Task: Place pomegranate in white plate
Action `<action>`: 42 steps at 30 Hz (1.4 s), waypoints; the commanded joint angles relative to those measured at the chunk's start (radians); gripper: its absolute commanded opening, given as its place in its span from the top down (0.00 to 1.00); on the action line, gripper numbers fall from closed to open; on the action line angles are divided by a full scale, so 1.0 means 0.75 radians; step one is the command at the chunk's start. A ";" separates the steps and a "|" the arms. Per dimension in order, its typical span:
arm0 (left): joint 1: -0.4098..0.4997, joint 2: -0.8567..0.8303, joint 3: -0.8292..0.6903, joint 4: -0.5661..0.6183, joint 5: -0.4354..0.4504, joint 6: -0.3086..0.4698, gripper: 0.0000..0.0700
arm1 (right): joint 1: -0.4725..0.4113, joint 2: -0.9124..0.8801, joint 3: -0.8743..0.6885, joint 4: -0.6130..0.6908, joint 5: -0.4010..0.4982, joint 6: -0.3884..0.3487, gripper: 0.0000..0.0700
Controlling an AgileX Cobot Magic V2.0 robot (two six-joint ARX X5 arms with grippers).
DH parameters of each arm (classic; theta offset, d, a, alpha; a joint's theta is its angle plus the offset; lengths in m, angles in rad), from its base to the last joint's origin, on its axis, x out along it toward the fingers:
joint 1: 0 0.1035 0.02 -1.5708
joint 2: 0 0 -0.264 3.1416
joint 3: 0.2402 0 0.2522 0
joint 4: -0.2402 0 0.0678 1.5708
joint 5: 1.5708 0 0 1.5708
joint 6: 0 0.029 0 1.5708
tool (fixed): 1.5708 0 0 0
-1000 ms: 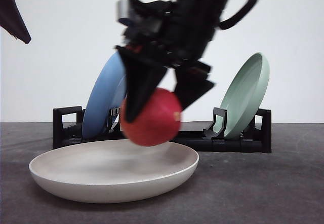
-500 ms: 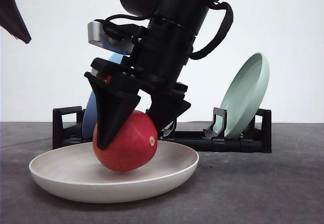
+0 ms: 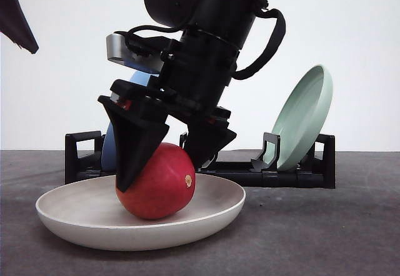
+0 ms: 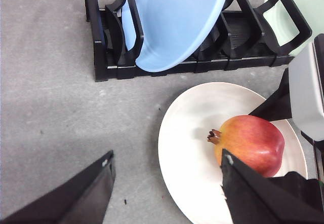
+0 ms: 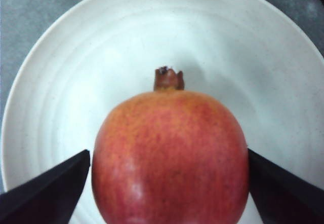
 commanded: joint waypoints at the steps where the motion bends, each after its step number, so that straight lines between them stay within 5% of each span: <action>1: -0.003 0.009 0.011 0.011 0.004 0.001 0.44 | 0.016 0.019 0.032 0.000 -0.007 0.004 0.10; 8: -0.003 0.009 0.011 0.011 0.004 0.000 0.44 | 0.005 -0.063 0.004 0.114 -0.040 -0.011 0.10; 17: -0.003 0.009 0.011 0.010 0.004 -0.001 0.44 | -0.076 -0.367 -0.301 0.470 -0.092 0.034 0.17; 34: -0.003 0.009 0.011 0.005 -0.011 0.001 0.44 | -0.601 -1.125 -0.884 0.538 -0.344 0.224 0.17; 42: -0.003 0.008 0.011 -0.010 -0.011 0.037 0.44 | -0.748 -1.253 -0.978 0.561 -0.344 0.260 0.17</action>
